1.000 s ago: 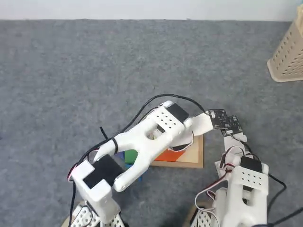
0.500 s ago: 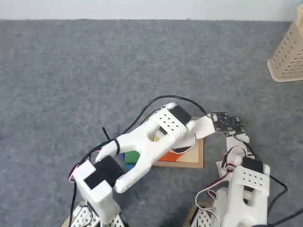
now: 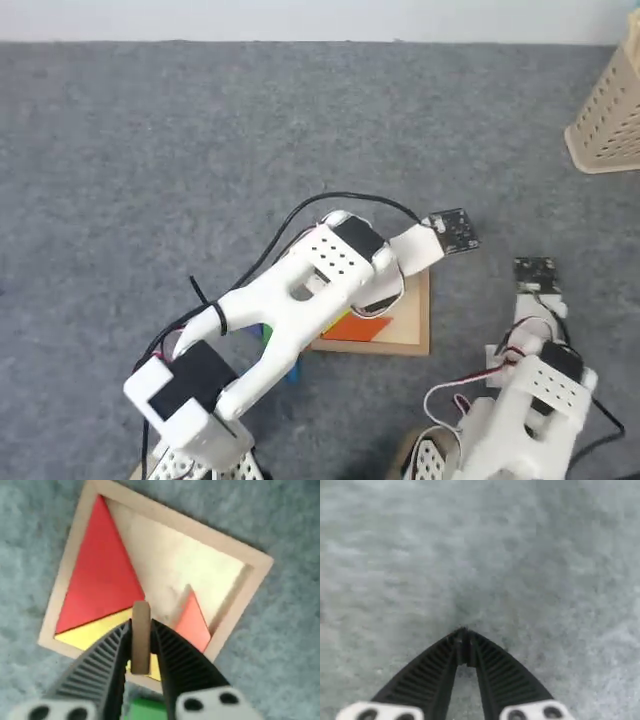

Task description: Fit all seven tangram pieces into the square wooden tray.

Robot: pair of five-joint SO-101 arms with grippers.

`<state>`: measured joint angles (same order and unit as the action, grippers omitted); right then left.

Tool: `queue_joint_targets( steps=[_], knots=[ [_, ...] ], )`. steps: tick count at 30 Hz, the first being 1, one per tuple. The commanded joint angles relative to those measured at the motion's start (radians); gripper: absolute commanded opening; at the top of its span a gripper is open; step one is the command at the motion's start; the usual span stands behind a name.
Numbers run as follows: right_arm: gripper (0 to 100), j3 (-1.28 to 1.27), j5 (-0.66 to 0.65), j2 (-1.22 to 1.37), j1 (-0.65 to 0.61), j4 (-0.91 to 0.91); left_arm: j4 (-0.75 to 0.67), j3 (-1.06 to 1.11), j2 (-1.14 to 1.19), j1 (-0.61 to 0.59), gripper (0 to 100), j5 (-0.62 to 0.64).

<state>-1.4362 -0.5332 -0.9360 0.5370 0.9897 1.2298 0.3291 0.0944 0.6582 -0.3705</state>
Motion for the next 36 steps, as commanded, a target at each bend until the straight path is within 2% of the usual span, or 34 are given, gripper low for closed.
queue_joint_targets(
  steps=[1,9,14,28,33,36],
  knots=[
    [0.9,0.015,-0.012,-0.031,0.054,-0.019,-0.038,0.004,0.002,0.009,1,-0.04],
    [1.3,0.014,-0.012,-0.031,0.051,-0.022,-0.072,-0.001,0.097,0.023,1,-0.104],
    [1.3,0.014,-0.012,-0.031,0.051,-0.022,-0.064,0.004,0.103,0.063,1,-0.101],
    [1.3,0.014,-0.012,-0.031,0.051,-0.024,-0.052,0.007,0.106,0.063,1,-0.101],
    [1.3,0.014,-0.012,-0.031,0.051,-0.024,-0.051,0.007,0.106,0.061,9,-0.101],
    [1.3,0.014,-0.012,-0.031,0.05,-0.024,-0.051,0.008,0.106,0.06,9,-0.101]
  ],
)
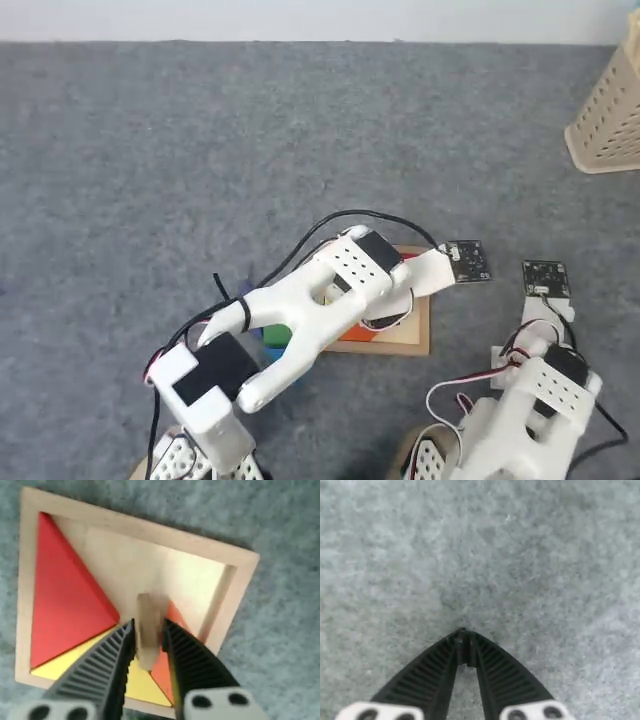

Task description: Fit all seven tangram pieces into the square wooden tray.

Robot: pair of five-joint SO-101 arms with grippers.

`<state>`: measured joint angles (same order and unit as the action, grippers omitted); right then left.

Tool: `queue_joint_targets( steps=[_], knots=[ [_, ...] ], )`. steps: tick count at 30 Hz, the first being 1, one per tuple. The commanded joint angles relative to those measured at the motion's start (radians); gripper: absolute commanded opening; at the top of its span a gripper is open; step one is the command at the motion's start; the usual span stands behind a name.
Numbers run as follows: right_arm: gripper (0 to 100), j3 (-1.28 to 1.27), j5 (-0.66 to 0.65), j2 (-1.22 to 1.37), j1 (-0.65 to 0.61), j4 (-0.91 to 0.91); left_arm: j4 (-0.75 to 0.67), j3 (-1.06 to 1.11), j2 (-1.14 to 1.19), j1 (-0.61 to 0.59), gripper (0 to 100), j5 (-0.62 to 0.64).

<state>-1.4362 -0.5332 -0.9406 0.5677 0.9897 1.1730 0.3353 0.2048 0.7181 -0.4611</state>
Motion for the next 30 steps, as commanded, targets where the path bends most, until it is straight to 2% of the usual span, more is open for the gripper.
queue_joint_targets(
  steps=[1,6,15,24,30],
  knots=[
    [1.3,0.014,-0.012,-0.027,0.019,-0.024,0.002,0.005,-0.005,0.0,9,-0.011],
    [1.3,0.014,-0.012,-0.027,0.019,-0.024,0.002,0.001,-0.006,-0.008,9,-0.012],
    [1.3,0.014,-0.012,-0.025,-0.01,-0.021,0.005,-0.065,-0.006,-0.106,9,-0.012],
    [1.3,0.012,-0.012,-0.025,-0.01,-0.021,-0.015,-0.067,-0.015,-0.104,9,-0.006],
    [1.3,0.012,-0.012,-0.025,-0.01,-0.021,-0.144,-0.061,-0.005,-0.103,9,0.138]
  ],
)
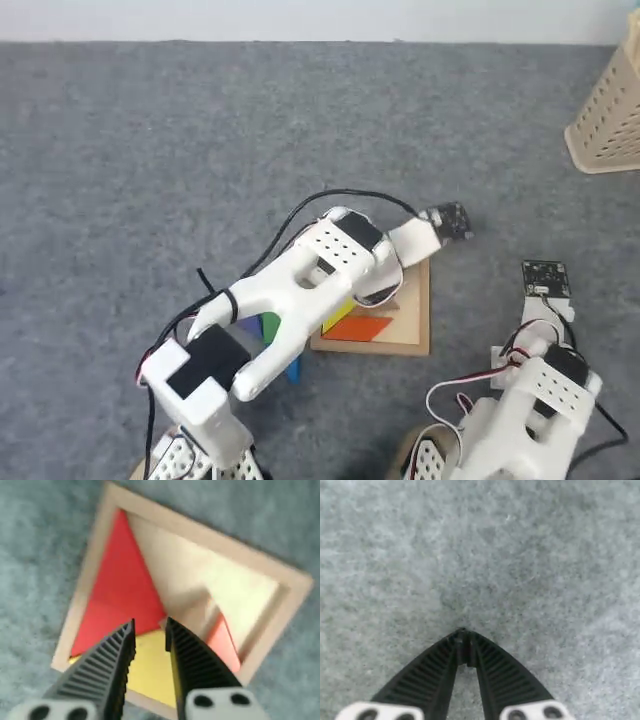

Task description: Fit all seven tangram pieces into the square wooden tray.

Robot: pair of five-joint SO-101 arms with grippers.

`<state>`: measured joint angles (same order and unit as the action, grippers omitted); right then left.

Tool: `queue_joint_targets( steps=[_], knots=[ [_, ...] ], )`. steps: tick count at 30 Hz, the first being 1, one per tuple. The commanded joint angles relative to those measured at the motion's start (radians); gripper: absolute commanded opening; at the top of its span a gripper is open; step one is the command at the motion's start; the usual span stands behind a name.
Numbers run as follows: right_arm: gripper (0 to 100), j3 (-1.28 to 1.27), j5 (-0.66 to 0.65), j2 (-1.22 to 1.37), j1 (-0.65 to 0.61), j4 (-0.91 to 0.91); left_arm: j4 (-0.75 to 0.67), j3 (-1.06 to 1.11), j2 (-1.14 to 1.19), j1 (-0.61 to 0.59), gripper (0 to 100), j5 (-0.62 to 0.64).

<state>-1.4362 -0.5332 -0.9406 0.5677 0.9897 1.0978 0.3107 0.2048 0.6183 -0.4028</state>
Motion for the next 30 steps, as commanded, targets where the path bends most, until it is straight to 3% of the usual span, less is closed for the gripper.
queue_joint_targets(
  steps=[1,17,30],
  knots=[
    [1.3,0.012,-0.012,-0.025,-0.01,-0.021,-0.078,-0.036,-0.005,-0.003,9,0.092],
    [1.3,0.012,-0.012,-0.025,-0.01,-0.021,-0.083,-0.01,0.069,0.072,9,0.118],
    [1.3,0.012,-0.012,-0.025,-0.01,-0.021,0.015,-0.042,0.087,0.023,9,0.11]
  ],
)
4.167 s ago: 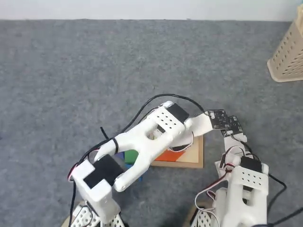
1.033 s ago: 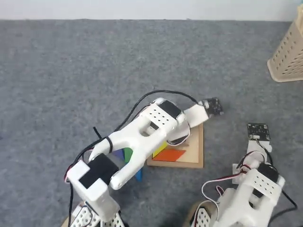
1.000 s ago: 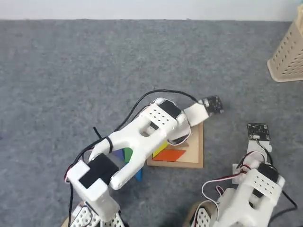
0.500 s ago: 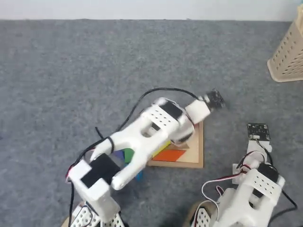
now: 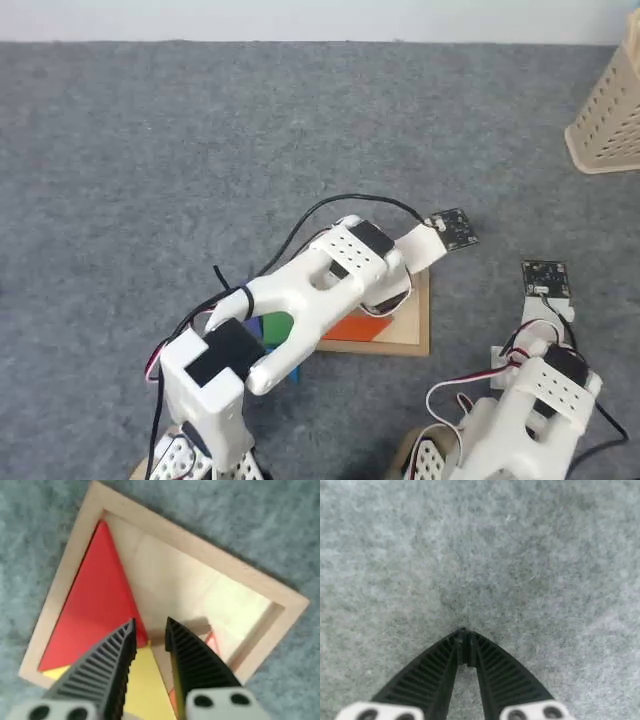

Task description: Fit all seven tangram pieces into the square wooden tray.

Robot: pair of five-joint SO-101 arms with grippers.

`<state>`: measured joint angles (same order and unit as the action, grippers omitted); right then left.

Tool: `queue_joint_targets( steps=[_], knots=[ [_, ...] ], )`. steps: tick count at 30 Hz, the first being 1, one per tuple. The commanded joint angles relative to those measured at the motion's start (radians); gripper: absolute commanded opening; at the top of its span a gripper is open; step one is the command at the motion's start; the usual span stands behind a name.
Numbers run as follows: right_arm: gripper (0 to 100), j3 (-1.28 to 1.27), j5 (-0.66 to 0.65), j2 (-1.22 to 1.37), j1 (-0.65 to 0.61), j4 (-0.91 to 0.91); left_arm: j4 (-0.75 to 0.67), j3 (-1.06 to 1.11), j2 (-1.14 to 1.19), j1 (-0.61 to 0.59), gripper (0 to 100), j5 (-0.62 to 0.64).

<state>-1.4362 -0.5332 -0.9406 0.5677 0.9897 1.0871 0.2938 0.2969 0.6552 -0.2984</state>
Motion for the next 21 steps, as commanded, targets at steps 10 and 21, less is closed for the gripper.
queue_joint_targets(
  steps=[10,21],
  knots=[
    [1.3,0.012,-0.012,-0.025,-0.01,-0.021,0.028,-0.045,-0.028,-0.017,9,0.014],
    [1.3,0.012,-0.012,-0.025,-0.01,-0.021,0.198,-0.044,-0.396,-0.295,10,0.101]
  ],
)
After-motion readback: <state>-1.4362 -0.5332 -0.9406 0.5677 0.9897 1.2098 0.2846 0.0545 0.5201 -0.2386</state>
